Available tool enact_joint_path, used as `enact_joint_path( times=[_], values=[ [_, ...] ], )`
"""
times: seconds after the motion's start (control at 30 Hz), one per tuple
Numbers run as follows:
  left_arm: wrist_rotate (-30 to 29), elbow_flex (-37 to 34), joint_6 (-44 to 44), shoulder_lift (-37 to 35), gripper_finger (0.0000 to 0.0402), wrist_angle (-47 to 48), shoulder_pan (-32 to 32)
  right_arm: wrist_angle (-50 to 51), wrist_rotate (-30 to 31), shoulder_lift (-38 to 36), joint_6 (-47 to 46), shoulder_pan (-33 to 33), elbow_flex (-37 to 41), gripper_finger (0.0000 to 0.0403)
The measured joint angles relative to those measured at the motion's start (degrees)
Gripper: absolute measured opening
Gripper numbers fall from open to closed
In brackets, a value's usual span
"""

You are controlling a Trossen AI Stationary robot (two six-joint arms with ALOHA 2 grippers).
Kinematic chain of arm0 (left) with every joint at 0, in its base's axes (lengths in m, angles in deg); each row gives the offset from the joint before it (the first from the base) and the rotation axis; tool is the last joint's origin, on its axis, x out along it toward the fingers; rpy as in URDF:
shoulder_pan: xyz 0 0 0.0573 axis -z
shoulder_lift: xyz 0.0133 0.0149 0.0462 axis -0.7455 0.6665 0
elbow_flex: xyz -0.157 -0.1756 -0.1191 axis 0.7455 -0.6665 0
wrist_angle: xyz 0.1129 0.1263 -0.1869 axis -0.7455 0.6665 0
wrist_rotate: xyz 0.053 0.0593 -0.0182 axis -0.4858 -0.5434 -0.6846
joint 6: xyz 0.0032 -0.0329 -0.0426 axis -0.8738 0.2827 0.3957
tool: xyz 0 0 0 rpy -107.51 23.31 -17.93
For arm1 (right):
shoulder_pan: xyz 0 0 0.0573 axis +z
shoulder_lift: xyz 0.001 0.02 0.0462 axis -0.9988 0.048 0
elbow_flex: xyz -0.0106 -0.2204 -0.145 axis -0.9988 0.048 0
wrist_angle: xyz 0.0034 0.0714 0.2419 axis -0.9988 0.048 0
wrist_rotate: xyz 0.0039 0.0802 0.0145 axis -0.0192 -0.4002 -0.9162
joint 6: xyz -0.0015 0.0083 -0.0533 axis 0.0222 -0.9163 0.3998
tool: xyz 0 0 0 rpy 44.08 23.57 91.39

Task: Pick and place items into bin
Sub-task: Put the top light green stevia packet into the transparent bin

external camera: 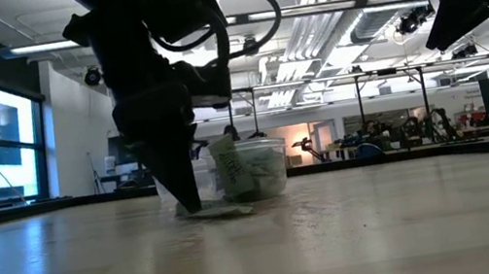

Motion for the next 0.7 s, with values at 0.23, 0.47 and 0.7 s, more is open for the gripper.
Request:
enact_joint_path(
  times=[0.23, 0.47, 0.7],
  values=[
    [0.3, 0.1, 0.0, 0.1, 0.0062, 0.7, -0.1, 0.0, 0.3, 0.0, -0.9, 0.0, 0.0, 0.0225],
    [2.5, 1.2, 1.9, -1.7, 0.0031, 8.0, 1.9, 0.0, 0.3, 0.0, -0.9, 0.0, 0.0, 0.0225],
    [-0.9, 9.2, -2.4, -4.5, 0.0029, 19.5, 6.4, 0.0, 1.0, 0.6, -0.6, 0.0, 0.0, 0.0224]
  ],
)
